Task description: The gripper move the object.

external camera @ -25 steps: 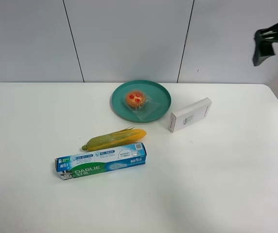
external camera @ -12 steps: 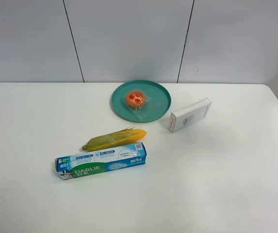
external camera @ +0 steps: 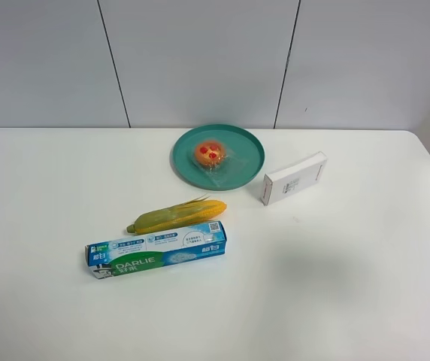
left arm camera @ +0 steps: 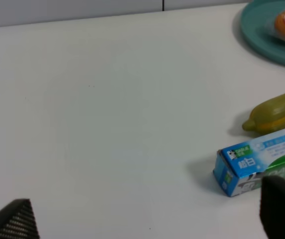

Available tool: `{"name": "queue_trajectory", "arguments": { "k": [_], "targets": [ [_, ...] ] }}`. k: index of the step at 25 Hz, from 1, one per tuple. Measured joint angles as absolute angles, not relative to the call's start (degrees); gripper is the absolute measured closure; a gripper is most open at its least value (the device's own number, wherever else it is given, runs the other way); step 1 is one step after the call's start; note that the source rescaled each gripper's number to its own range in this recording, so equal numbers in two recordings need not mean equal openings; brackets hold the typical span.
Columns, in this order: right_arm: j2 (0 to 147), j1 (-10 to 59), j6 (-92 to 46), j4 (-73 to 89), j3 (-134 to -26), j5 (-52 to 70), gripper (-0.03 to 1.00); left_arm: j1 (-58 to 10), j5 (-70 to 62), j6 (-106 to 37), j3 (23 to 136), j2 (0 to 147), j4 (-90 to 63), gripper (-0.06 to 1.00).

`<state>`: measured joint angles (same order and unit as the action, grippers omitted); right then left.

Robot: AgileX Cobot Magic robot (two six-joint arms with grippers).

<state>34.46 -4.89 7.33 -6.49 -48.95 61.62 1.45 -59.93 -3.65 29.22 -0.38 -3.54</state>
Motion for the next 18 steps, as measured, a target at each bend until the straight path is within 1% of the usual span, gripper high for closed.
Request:
{"name": "queue_trajectory", "arguments": {
  "k": [3, 8, 13, 18],
  "targets": [
    [26.3, -4.9, 7.3, -5.6, -43.6, 58.6, -0.03, 1.5, -59.9, -3.6, 29.2, -0.4, -3.5, -0.06],
    [14.8, -4.9, 7.2, -5.4, -36.1, 58.1, -0.03, 1.5, -59.9, -3.6, 29.2, -0.4, -3.5, -0.06],
    [7.8, -4.9, 7.0, -3.7, -33.0, 58.1, -0.03, 1.5, -59.9, -3.6, 29.2, -0.4, -3.5, -0.06],
    [3.7, -4.9, 3.0, -3.4, -30.4, 57.7, -0.03, 1.5, -59.9, -3.6, 29.2, -0.4, -3.5, -0.06]
  ]
}}
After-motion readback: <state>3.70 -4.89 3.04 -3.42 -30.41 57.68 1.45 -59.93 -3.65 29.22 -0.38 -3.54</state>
